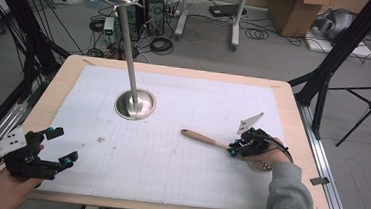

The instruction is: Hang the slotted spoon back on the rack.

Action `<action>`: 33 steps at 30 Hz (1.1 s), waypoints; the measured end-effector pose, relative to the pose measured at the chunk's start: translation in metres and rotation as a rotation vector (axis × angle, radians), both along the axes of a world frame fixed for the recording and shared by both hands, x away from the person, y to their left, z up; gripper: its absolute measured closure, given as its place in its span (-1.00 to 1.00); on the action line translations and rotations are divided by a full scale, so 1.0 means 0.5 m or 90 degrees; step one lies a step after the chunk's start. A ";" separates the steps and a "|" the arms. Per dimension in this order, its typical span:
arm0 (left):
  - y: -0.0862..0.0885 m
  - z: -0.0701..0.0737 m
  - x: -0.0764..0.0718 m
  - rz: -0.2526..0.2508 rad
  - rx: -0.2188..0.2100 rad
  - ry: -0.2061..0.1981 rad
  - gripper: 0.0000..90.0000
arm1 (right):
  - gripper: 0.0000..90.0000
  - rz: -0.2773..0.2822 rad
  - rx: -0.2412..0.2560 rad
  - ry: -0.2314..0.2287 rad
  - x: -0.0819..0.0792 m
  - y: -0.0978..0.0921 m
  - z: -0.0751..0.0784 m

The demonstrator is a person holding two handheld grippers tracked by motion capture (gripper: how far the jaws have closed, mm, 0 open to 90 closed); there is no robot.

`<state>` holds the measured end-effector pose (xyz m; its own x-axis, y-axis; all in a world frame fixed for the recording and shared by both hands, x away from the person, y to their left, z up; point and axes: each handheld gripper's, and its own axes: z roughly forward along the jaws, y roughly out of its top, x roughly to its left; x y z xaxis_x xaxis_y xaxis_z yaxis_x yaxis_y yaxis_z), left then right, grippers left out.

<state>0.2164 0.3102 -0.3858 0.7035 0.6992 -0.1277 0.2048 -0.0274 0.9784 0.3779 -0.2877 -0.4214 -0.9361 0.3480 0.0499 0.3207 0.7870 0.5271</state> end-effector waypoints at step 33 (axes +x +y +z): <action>0.006 0.004 -0.003 0.004 -0.004 -0.004 -0.96 | 0.74 -0.073 0.132 -0.024 -0.013 -0.012 0.046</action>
